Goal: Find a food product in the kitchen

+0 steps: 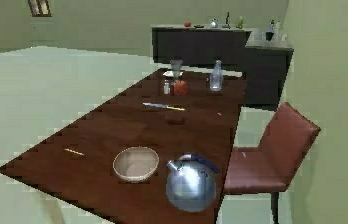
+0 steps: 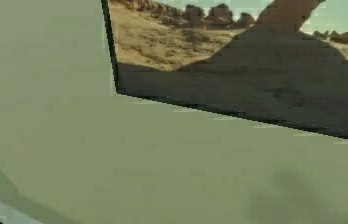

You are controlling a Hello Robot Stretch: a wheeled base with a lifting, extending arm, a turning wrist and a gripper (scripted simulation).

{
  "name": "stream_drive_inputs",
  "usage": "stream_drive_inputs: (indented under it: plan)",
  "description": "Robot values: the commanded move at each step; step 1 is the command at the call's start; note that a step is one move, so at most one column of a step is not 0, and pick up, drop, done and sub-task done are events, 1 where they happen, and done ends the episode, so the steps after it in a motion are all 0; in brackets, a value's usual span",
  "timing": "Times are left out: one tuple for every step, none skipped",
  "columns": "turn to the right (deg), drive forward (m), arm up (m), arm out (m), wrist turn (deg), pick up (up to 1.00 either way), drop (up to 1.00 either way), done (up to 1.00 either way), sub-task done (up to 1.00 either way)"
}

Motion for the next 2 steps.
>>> stream_drive_inputs:
  plan:
    - [0.0, 1.00, 0.00, 0.00, 0.0, 0.00, 0.00, 0.00, 0.00]
    - [0.0, 0.00, 0.00, 0.00, 0.0, 0.00, 0.00, 1.00, 0.00]
